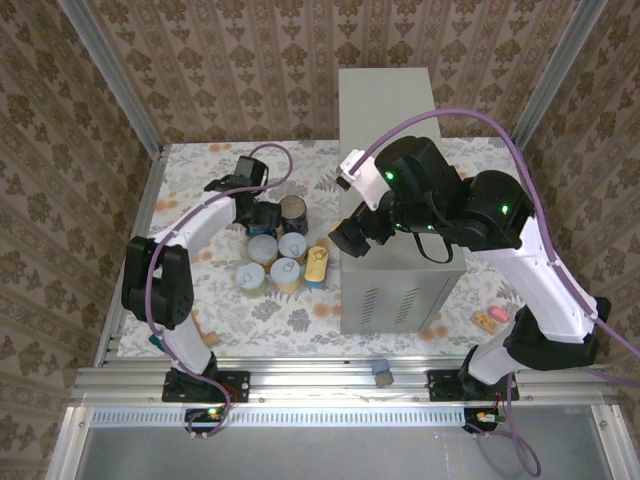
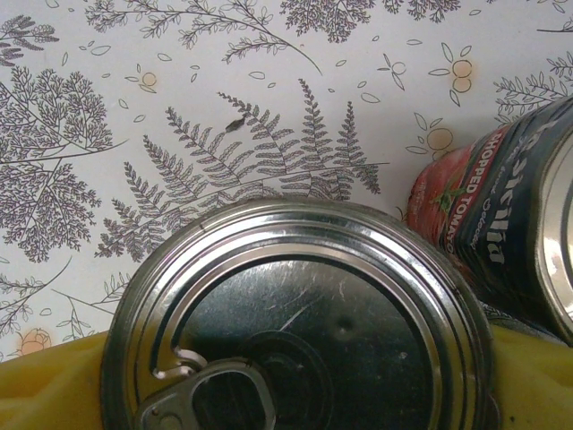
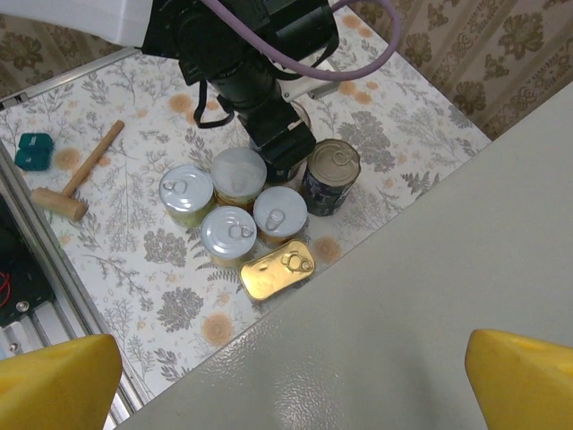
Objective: Place and organize the canned foods onto the counter
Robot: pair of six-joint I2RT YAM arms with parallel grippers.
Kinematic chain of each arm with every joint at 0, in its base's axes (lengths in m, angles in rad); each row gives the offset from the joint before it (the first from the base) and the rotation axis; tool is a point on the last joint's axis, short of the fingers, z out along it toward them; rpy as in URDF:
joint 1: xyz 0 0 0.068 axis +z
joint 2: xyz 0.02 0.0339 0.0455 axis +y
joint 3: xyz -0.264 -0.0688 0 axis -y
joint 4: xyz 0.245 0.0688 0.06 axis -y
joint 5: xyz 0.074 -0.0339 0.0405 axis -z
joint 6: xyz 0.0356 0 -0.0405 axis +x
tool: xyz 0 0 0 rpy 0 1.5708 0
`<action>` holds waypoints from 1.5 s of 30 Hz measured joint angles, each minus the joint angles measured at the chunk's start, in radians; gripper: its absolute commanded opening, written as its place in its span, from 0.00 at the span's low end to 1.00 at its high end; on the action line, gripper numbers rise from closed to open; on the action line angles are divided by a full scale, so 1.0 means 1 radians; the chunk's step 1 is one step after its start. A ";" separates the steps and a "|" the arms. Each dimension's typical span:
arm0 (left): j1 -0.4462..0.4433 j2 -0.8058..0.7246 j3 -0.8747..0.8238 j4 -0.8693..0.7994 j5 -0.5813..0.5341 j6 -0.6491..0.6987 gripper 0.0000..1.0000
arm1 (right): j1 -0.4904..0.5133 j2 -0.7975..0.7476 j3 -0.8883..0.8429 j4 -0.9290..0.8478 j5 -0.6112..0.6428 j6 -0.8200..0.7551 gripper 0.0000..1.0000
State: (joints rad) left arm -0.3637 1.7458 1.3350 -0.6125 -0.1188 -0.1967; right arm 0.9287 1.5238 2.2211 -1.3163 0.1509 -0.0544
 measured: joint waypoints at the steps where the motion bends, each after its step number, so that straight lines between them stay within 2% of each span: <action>1: 0.000 0.000 0.000 0.000 0.000 0.000 0.78 | 0.000 -0.004 -0.012 0.007 0.000 0.000 1.00; 18: 0.012 -0.062 -0.026 -0.058 -0.040 0.032 0.49 | 0.000 -0.089 -0.132 0.121 -0.009 -0.022 1.00; 36: 0.025 -0.198 0.003 -0.175 -0.053 0.067 0.48 | 0.000 -0.109 -0.250 0.247 -0.074 -0.030 1.00; 45: 0.025 -0.266 0.174 -0.306 -0.034 0.078 0.47 | 0.000 -0.177 -0.381 0.391 -0.129 -0.040 1.00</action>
State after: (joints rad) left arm -0.3389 1.4799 1.5093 -0.9180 -0.1528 -0.1184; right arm 0.9287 1.3472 1.8400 -0.9249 0.0219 -0.0948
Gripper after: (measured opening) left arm 0.827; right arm 0.999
